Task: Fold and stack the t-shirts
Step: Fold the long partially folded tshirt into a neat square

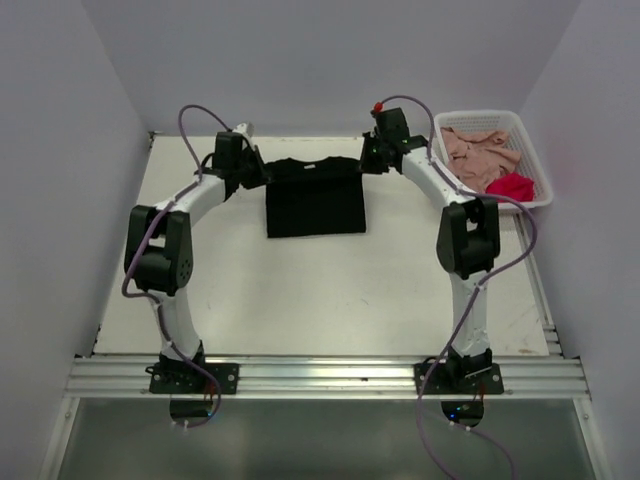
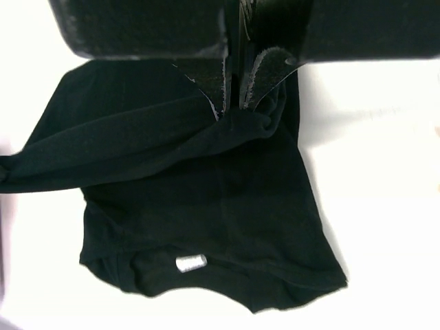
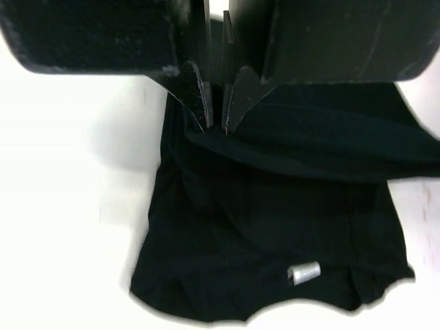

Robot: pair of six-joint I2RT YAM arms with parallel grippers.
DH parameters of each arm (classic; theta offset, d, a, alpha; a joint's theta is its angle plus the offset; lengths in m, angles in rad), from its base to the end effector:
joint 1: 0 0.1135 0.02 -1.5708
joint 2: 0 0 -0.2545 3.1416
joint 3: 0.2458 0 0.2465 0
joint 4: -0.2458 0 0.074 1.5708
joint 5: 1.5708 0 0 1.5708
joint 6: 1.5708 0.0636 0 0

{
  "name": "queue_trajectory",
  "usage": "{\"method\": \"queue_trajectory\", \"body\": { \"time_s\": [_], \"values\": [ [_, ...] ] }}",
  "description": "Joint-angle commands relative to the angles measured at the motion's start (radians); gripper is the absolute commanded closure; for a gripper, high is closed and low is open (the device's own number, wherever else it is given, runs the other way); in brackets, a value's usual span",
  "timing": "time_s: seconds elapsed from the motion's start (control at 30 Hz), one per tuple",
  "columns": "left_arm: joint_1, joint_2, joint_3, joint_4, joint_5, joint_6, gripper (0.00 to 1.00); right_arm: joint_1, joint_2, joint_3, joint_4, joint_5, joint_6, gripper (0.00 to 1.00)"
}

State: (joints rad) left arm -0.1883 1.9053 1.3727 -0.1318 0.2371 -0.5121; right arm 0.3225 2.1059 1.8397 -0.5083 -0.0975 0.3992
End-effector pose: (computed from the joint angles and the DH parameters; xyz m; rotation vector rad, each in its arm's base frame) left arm 0.4362 -0.0983 0.2004 -0.2379 2.2799 -0.6384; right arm 0.4669 0.1626 0.2314 0.0426 2.3890 0.4638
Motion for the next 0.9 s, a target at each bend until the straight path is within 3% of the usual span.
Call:
{"method": "queue_trajectory", "body": {
  "time_s": [0.0,0.03,0.07,0.1,0.13,0.17,0.27,0.4,0.53,0.77,0.83,0.87],
  "values": [
    [0.067,0.142,0.169,0.171,-0.039,0.001,1.0,-0.046,0.228,0.341,-0.01,0.053,0.0,1.0],
    [0.081,0.173,0.192,0.226,-0.067,-0.014,0.76,-0.054,0.296,0.436,-0.016,0.064,0.012,1.0],
    [0.093,0.234,0.225,0.364,-0.094,-0.058,0.37,-0.06,0.424,0.526,-0.01,0.121,0.018,0.81],
    [0.117,0.268,0.253,0.4,-0.096,-0.08,0.0,-0.065,0.466,0.65,0.005,0.133,0.021,0.11],
    [0.128,0.302,0.369,0.39,-0.094,-0.094,0.0,-0.074,0.495,0.677,0.025,0.139,0.041,0.01],
    [0.136,0.355,0.435,0.291,-0.122,-0.091,0.0,-0.079,0.511,0.684,0.068,0.146,0.047,0.01],
    [0.136,0.356,0.503,0.254,-0.153,-0.059,0.0,-0.086,0.445,0.58,0.141,0.153,0.043,0.01],
    [0.158,0.258,0.366,0.354,-0.127,-0.074,0.0,-0.085,0.203,0.206,0.339,0.15,0.018,0.01],
    [0.155,0.14,0.148,0.472,-0.043,-0.08,0.0,-0.085,0.103,0.092,0.393,0.116,-0.006,0.01],
    [0.112,0.055,-0.055,0.503,0.154,-0.028,0.0,-0.086,0.037,-0.028,0.401,0.006,-0.002,0.01],
    [0.102,0.061,-0.095,0.534,0.23,-0.019,0.0,-0.086,0.042,-0.027,0.386,-0.062,0.01,0.28],
    [0.096,0.08,-0.095,0.534,0.255,-0.022,0.0,-0.086,0.061,-0.004,0.372,-0.13,0.018,0.98]
  ]
}}
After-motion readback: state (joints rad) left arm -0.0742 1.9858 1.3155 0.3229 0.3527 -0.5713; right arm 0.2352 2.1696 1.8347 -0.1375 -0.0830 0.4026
